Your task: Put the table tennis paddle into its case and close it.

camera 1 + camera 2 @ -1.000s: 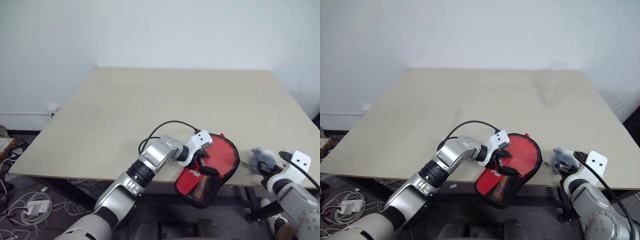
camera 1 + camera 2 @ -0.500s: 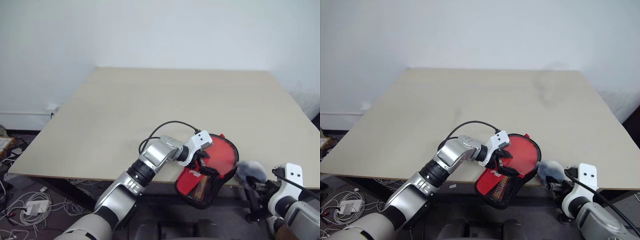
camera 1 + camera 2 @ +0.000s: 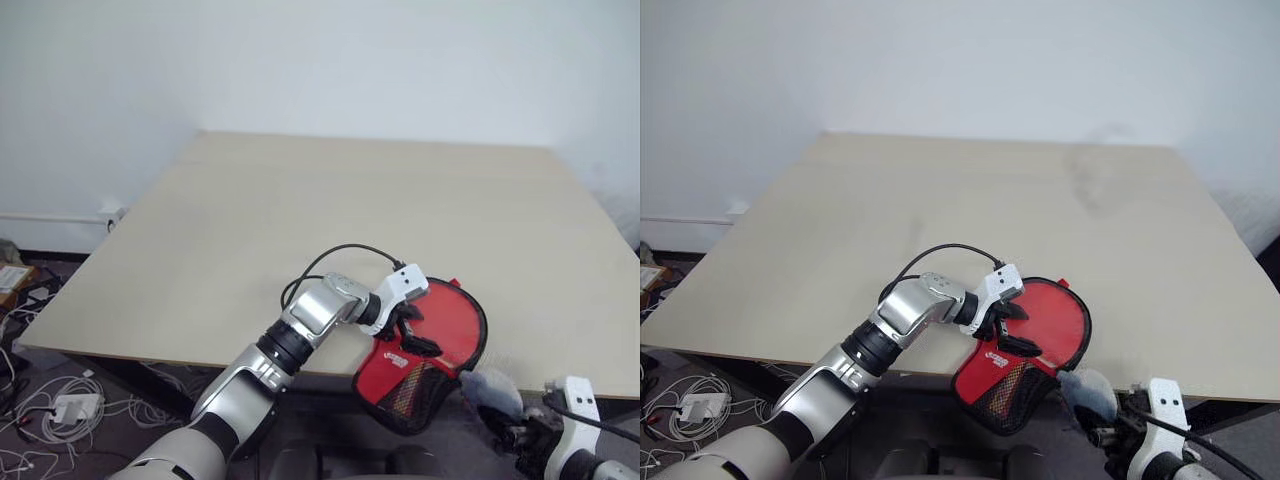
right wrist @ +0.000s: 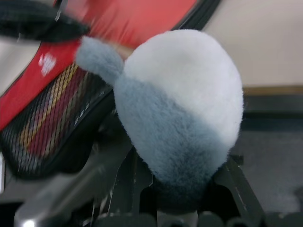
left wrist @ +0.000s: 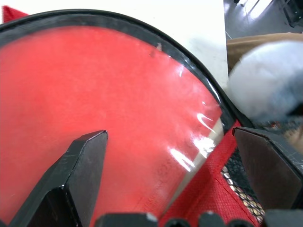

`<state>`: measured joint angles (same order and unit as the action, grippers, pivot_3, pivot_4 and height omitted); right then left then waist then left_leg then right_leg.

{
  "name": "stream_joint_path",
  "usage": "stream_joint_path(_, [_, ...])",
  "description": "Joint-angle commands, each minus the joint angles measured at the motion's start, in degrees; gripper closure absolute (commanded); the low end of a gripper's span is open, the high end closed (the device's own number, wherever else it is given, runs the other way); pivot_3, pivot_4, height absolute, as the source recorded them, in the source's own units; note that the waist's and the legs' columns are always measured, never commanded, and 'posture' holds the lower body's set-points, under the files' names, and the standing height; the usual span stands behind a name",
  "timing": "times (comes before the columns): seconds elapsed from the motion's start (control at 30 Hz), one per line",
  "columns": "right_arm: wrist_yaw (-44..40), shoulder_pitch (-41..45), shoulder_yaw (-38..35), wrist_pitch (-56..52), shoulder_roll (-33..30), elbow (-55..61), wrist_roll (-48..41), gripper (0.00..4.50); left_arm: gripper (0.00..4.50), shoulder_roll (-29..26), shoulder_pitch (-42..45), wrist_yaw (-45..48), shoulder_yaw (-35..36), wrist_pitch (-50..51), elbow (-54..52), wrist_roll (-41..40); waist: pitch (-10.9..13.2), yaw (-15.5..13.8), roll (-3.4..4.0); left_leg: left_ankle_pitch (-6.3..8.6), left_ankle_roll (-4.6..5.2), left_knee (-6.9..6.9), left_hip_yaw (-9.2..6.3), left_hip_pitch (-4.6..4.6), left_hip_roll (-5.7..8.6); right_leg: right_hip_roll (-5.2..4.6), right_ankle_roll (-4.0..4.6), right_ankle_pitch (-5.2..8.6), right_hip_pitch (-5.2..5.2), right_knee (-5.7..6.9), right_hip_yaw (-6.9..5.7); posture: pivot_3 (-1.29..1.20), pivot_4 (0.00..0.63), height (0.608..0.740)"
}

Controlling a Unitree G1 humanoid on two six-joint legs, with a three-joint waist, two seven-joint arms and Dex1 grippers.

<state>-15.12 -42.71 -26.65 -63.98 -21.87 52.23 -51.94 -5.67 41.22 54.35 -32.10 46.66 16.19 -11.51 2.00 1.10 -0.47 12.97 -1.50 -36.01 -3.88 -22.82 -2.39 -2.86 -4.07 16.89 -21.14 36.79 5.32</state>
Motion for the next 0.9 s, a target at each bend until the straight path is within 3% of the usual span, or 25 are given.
stream_joint_path(0.03, [-3.23, -4.99, 4.30, 2.41, -2.31, -2.04, 3.38, 3.91, 0.00, -1.07, -1.37, -1.13, -1.83, 2.00, 4.08, 2.55, 0.00, -0.07, -0.03, 0.02, 0.01, -0.04, 0.01, 0.00, 0.00, -0.01, 0.00, 0.01, 0.02, -0.01, 0.00, 0.00, 0.000, 0.740])
stream_joint_path(0.3, [-4.79, -5.21, 8.92, 7.78, -4.66, -2.99, 5.35, 3.91, 0.00, -0.81, -1.25, -1.14, -1.92, 2.15, 4.37, 2.51, -0.03, -0.16, -0.10, 0.06, 0.00, -0.07, 0.03, 0.11, 0.00, -0.02, 0.11, 0.08, 0.12, -0.01, 0.02, 0.00, 0.000, 0.740])
stream_joint_path(0.53, [-5.89, -5.86, 11.59, 8.02, -5.93, -0.84, 1.61, 3.91, 0.00, -1.20, -1.32, -1.13, -1.90, 2.37, 4.15, 2.57, -0.08, -0.16, -0.12, 0.06, 0.00, -0.08, 0.03, 0.16, 0.00, -0.02, 0.11, 0.08, 0.17, -0.01, 0.02, 0.00, 0.000, 0.740])
stream_joint_path(0.73, [0.80, -0.38, 7.30, 8.82, -2.79, -5.53, 0.36, 3.91, 0.00, -1.41, -1.44, -1.23, -1.71, 2.69, 4.07, 2.51, -0.12, 0.13, -0.21, 0.06, 0.00, -0.15, 0.05, 0.19, -0.01, -0.02, 0.13, 0.07, 0.20, 0.00, 0.06, 0.00, 0.000, 0.740])
stream_joint_path(0.77, [1.47, 0.07, 6.32, 8.71, -2.38, -5.95, -0.63, 3.20, 0.00, -1.44, -1.44, -1.24, -1.71, 2.70, 4.09, 2.49, -0.12, 0.16, -0.21, 0.06, 0.00, -0.21, 0.07, 0.19, -0.01, -0.02, 0.13, 0.06, 0.21, 0.01, 0.08, 0.00, 0.000, 0.740])
stream_joint_path(0.9, [-0.71, -0.85, 6.85, 7.15, -4.55, -5.15, -3.31, 1.97, 0.00, -1.46, -1.39, -1.15, -1.83, 2.62, 4.18, 2.44, -0.13, 0.22, -0.19, 0.06, 0.00, -0.28, 0.07, 0.22, -0.01, -0.02, 0.12, 0.04, 0.24, 0.05, 0.10, 0.00, 0.000, 0.740])
